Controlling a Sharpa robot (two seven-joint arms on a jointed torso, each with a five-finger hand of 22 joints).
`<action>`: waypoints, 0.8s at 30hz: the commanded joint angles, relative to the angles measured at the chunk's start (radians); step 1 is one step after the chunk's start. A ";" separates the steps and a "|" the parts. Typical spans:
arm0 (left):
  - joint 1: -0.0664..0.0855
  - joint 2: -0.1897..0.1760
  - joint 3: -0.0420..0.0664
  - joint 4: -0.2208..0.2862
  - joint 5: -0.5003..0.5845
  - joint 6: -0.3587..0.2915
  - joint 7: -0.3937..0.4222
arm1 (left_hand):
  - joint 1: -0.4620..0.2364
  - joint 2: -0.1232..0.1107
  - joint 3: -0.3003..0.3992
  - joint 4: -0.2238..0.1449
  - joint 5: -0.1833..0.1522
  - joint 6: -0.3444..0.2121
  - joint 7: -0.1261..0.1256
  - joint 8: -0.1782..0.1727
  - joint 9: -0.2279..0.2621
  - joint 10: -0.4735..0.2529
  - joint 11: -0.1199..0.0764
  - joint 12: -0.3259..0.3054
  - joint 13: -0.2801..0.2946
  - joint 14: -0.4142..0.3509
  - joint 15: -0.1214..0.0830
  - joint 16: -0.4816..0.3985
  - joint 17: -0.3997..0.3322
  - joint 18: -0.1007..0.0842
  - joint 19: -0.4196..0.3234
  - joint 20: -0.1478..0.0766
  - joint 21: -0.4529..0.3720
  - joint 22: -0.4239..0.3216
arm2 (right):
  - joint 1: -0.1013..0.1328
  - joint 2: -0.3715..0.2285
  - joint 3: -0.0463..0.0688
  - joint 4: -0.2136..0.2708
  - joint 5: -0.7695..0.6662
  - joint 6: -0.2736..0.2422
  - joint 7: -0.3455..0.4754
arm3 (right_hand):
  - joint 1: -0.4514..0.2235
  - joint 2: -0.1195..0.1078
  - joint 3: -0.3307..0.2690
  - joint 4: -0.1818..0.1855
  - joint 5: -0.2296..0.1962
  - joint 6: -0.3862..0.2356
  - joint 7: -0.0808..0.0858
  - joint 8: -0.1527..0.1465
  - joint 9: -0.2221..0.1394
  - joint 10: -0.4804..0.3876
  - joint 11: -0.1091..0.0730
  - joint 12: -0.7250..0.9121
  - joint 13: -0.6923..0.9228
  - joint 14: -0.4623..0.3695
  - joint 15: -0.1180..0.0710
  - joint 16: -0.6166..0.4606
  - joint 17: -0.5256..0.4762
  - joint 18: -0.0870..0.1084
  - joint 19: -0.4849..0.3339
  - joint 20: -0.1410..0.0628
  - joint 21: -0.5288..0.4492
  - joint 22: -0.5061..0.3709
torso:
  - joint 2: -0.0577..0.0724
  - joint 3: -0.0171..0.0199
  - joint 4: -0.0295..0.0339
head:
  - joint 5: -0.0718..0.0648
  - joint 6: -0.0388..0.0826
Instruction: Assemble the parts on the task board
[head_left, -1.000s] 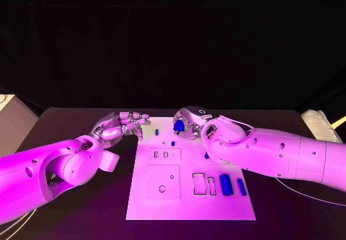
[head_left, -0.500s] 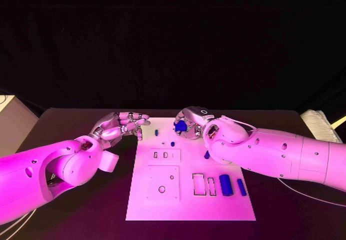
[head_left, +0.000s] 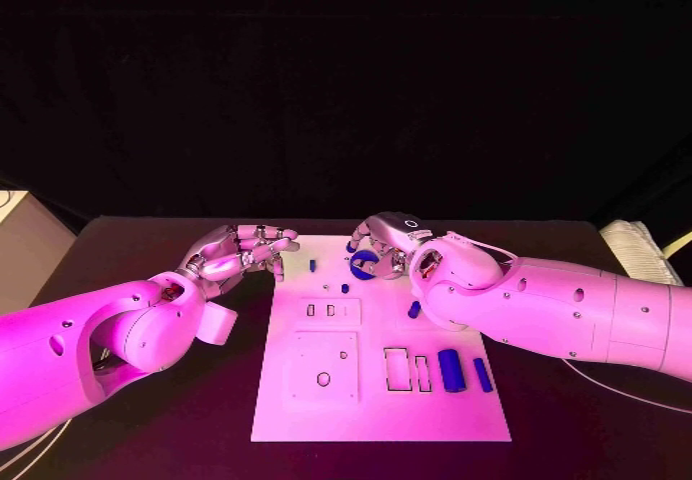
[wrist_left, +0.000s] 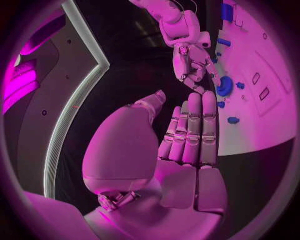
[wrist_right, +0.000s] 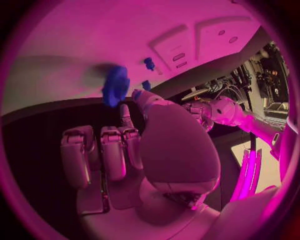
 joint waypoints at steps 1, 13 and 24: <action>0.001 0.000 0.000 0.003 0.001 0.018 0.004 | -0.003 0.006 0.007 0.001 0.000 -0.005 0.002 -0.005 0.002 -0.004 -0.001 -0.001 -0.001 0.004 -0.001 -0.003 -0.001 0.007 -0.007 -0.003 0.005 0.001 | 0.001 0.001 0.001 0.005 -0.014 -0.016 0.001 | -0.005 -0.003 0.004 0.000 0.001 0.003 -0.002 0.004 -0.002 0.088 -0.005 0.003 0.248 0.104 -0.006 0.004 0.263 -0.007 0.105 -0.004 0.004 0.263 | 0.000 -0.0004 0.0008 | -0.001 0.005; 0.001 -0.001 0.000 0.003 0.001 0.018 0.002 | -0.005 0.006 0.009 0.000 0.000 -0.005 0.002 -0.006 0.003 -0.004 -0.001 -0.001 -0.001 0.005 0.000 -0.005 -0.003 0.007 -0.009 -0.003 0.007 0.001 | 0.002 0.019 0.001 -0.016 -0.007 -0.006 0.003 | -0.005 -0.003 0.005 -0.001 0.001 0.003 -0.002 0.004 -0.002 0.088 -0.005 0.002 0.247 0.104 -0.006 0.004 0.263 -0.007 0.105 -0.004 0.004 0.263 | 0.001 0.0003 0.0010 | -0.002 0.001; 0.001 0.000 0.000 0.003 0.001 0.019 0.002 | -0.005 0.006 0.009 0.000 0.000 -0.005 0.002 -0.006 0.003 -0.004 -0.001 -0.001 -0.001 0.005 0.000 -0.005 -0.003 0.007 -0.009 -0.003 0.007 0.001 | 0.002 -0.005 0.001 -0.024 0.056 0.052 0.008 | -0.034 -0.026 0.009 -0.004 -0.007 -0.029 0.007 -0.015 -0.010 0.078 0.002 -0.008 0.238 0.104 0.001 0.004 0.263 -0.007 0.105 -0.001 0.004 0.263 | 0.000 0.0027 -0.0009 | -0.004 -0.001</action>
